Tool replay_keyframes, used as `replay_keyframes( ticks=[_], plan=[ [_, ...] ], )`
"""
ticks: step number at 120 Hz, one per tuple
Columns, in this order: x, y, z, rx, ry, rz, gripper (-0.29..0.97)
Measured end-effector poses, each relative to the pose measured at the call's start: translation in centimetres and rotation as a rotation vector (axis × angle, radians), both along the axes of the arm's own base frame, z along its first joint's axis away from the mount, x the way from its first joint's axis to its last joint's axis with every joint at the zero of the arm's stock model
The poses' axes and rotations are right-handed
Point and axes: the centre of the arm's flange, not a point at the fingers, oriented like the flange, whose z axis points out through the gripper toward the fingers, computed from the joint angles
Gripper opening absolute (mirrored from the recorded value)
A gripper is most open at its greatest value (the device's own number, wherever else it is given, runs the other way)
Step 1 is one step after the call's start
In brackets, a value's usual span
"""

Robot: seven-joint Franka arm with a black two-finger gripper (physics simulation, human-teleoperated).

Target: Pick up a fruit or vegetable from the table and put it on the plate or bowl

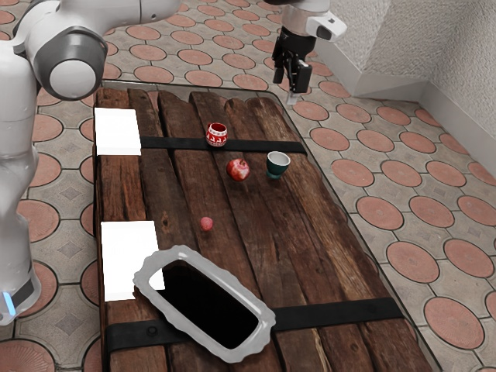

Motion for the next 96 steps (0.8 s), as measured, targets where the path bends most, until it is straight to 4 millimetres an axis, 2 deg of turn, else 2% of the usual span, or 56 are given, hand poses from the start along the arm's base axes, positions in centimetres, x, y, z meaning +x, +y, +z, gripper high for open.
replay_keyframes(
  ticks=[33, 40, 48, 52, 61, 70, 81, 91, 96],
  plan=[
    [0.0, 0.2, 0.2, -0.006, -0.002, 0.003, 0.68],
    [-0.7, -0.2, 3.6, 0.006, -0.058, 0.005, 0.68],
    [-2.7, -0.8, 8.8, 0.015, -0.139, 0.009, 0.68],
    [-3.4, -1.1, 9.9, 0.003, -0.148, 0.018, 0.68],
    [-4.3, -2.4, 11.0, -0.029, -0.143, 0.029, 0.68],
    [-4.5, -4.5, 11.1, -0.053, -0.127, 0.026, 0.68],
    [-4.2, -5.0, 10.3, -0.063, -0.098, 0.061, 0.68],
    [-3.4, -4.8, 8.2, -0.066, -0.046, 0.110, 0.68],
    [-4.0, -4.0, 6.3, -0.094, -0.001, 0.130, 0.68]
  ],
)
